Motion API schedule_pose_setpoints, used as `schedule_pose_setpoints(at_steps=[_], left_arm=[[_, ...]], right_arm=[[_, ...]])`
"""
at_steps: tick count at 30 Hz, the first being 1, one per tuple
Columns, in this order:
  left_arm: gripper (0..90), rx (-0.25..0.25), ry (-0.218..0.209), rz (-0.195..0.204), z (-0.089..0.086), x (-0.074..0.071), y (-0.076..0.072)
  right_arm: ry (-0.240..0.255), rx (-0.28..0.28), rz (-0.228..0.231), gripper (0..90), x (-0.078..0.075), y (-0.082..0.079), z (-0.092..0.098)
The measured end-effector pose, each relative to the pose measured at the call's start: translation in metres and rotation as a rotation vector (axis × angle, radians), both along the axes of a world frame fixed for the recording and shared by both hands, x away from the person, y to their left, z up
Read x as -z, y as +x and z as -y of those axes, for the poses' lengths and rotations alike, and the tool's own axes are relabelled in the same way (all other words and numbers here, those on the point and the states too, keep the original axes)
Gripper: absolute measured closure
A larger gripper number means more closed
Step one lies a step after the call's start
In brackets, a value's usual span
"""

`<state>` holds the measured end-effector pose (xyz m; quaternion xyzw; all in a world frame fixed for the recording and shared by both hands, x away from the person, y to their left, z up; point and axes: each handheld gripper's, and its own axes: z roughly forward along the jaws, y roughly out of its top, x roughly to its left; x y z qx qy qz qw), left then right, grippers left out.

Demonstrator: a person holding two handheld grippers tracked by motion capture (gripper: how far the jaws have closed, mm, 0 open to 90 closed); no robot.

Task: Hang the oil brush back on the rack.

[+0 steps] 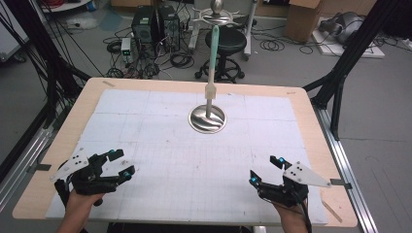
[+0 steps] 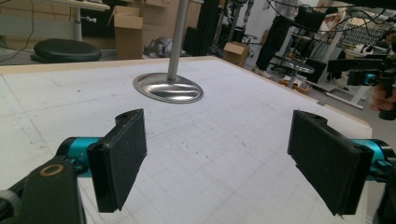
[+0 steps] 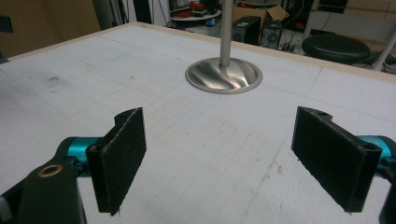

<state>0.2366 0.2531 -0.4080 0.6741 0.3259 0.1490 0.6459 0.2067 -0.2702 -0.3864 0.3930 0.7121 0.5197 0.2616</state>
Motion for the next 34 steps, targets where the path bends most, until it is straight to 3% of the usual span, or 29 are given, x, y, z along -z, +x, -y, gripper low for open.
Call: schedule_pose_setpoints(at_steps=[10,34], left_arm=[[20.0,0.006,0.007,0.01,0.001,-0.001,-0.005],[20.0,0.007,0.007,0.008,0.003,0.0,-0.005]], right_arm=[[0.029,0.033,0.005,16.9,0.003,-0.008,0.009],[0.03,0.036,0.006,16.9,0.002,-0.01,0.012]])
